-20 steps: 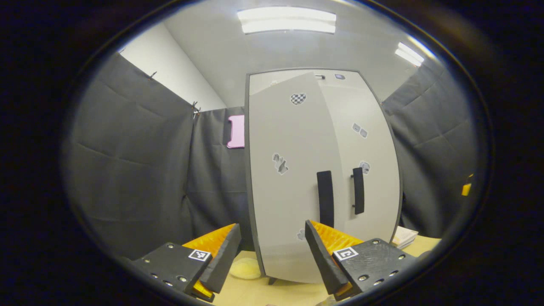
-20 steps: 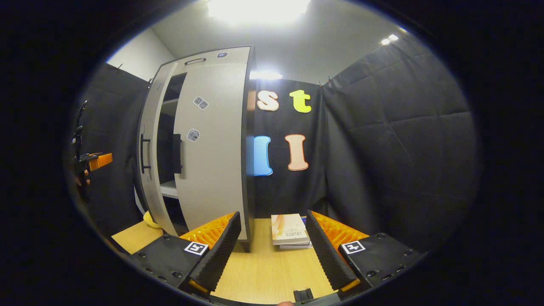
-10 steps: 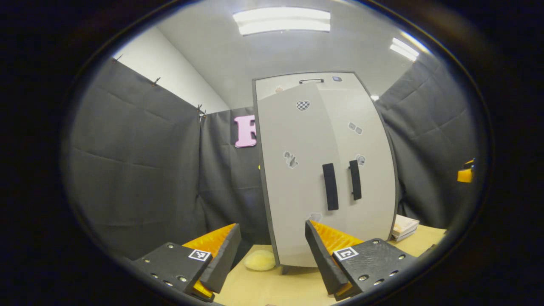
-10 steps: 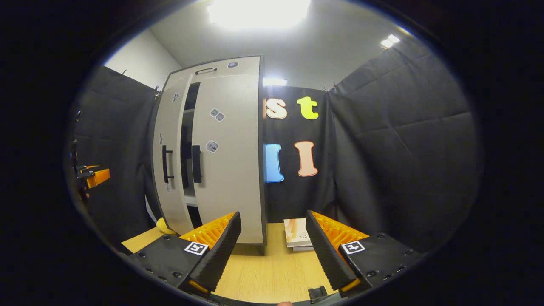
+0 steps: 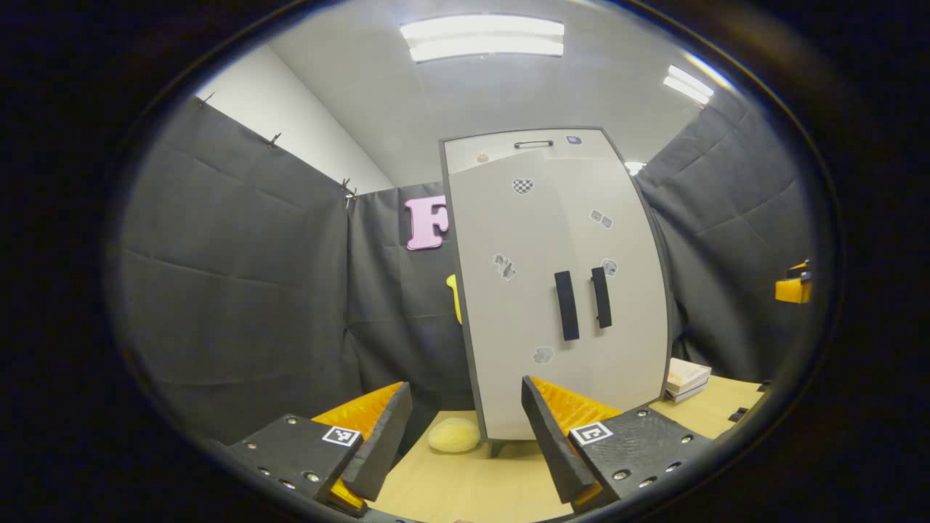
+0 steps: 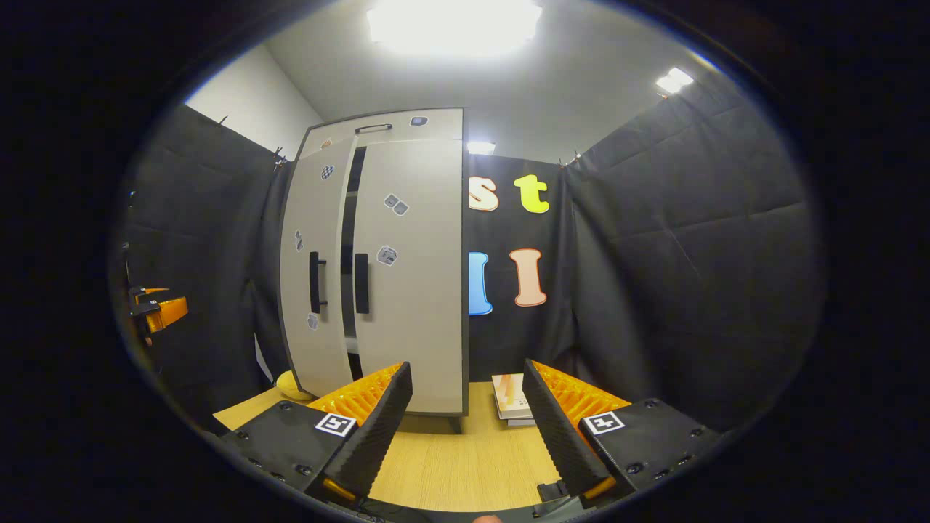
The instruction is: Grasp the bottle in the cabinet with the left hand and place it on the coaster, then close the right door with the right hand and the left door with the left hand.
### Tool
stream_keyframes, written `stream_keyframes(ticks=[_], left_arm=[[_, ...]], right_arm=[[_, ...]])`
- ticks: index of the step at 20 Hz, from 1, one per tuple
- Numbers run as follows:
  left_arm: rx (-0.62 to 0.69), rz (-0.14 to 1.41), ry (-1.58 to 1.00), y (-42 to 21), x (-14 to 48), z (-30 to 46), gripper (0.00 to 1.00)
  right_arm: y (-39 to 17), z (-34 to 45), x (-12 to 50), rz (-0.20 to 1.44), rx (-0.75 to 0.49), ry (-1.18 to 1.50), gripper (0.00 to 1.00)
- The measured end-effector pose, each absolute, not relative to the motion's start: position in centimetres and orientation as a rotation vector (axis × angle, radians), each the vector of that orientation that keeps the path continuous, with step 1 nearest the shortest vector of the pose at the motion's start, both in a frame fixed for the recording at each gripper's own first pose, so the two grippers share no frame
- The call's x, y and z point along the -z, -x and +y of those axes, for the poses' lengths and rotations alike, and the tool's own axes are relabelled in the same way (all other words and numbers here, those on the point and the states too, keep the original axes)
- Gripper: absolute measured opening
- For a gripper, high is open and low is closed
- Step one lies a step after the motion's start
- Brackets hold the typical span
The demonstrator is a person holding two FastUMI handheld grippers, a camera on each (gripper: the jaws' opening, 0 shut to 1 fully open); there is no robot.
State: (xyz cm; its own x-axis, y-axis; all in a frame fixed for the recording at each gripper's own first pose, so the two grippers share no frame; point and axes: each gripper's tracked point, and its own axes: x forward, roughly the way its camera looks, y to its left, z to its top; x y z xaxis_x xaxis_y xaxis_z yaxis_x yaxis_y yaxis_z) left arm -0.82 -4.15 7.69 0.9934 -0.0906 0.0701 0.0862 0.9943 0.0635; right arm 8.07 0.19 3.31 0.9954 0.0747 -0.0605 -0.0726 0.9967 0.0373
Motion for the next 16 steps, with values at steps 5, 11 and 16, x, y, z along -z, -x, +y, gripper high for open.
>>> stream_keyframes(ticks=[5, 11, 16], left_arm=[[0.072, -0.055, -0.045, 3.2, -6.8, -2.2, 0.89], [0.047, -0.041, -0.046, 5.2, -6.2, -0.3, 0.89], [0.041, -0.039, -0.063, 5.5, -6.4, -0.3, 0.89]], right_arm=[[-6.1, 1.0, -3.4, 0.061, -0.067, -0.026, 0.98], [-4.7, 1.5, -3.3, 0.054, -0.072, -0.004, 0.98], [-4.3, 1.8, -3.1, 0.059, -0.076, -0.01, 0.98]])
